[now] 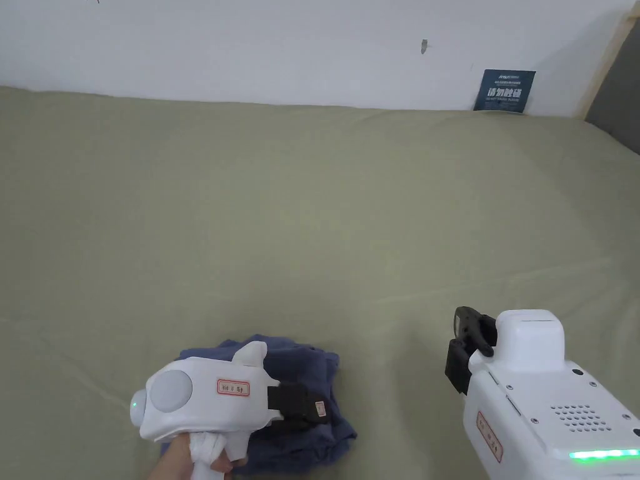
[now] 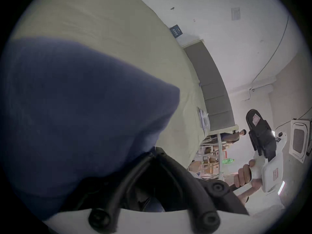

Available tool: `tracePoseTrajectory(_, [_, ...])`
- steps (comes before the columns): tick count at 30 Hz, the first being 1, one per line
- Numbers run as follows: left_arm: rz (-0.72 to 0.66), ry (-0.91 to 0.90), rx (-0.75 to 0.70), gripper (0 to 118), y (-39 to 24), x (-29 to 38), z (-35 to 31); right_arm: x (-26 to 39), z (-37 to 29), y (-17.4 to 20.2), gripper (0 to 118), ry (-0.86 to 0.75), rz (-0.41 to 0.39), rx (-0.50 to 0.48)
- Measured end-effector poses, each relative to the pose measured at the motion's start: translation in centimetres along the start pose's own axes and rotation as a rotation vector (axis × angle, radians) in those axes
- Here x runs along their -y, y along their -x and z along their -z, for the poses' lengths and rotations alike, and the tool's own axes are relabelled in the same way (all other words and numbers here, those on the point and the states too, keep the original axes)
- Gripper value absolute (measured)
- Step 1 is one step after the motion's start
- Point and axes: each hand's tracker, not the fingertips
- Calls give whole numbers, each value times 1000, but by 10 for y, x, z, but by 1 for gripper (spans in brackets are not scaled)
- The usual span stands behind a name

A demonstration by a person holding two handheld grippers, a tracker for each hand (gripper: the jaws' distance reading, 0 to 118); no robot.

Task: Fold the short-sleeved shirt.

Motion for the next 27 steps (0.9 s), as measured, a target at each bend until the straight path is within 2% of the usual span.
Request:
tracePoseTrajectory(3, [33, -13, -1, 0, -14, -1, -22, 1, -1, 2, 0, 13, 5, -23])
tracePoseTrajectory(5, [55, -76, 23, 0, -21, 1, -53, 0, 2, 9, 0, 42, 29, -100])
tracePoseTrajectory(8, [56, -169, -9, 0, -21, 3, -107, 0, 15, 25, 0, 152, 131, -366])
tracePoseTrajectory(9, [65, -202, -40, 0, -18, 6, -125, 0, 28, 32, 0, 254, 196, -499])
tracePoseTrajectory(11, [60, -236, -132, 0, -13, 12, -154, 9, 52, 47, 0, 375, 328, -695])
tracePoseTrajectory(12, [59, -253, -166, 0, -6, 14, -167, 17, 67, 54, 0, 443, 407, -766])
tracePoseTrajectory(13, [50, -257, -201, 0, 1, 16, -178, 26, 83, 61, 0, 521, 453, -838])
tracePoseTrajectory(15, [19, -263, -231, 0, 15, 17, -191, 43, 109, 71, 0, 614, 502, -902])
tracePoseTrajectory(19, [-9, -246, -273, 0, 39, 15, -200, 81, 155, 66, 0, 784, 681, -926])
tracePoseTrajectory(21, [-24, -226, -279, 0, 49, 13, -198, 97, 173, 60, 0, 848, 704, -900])
tracePoseTrajectory(24, [-57, -190, -214, 2, 62, 5, -190, 110, 181, 52, 0, 869, 799, -981])
tracePoseTrajectory(25, [-52, -181, -183, 14, 64, 4, -188, 111, 182, 51, 0, 873, 804, -980])
tracePoseTrajectory(27, [-46, -149, -73, 104, 70, 0, -180, 113, 182, 49, 0, 876, 808, -993])
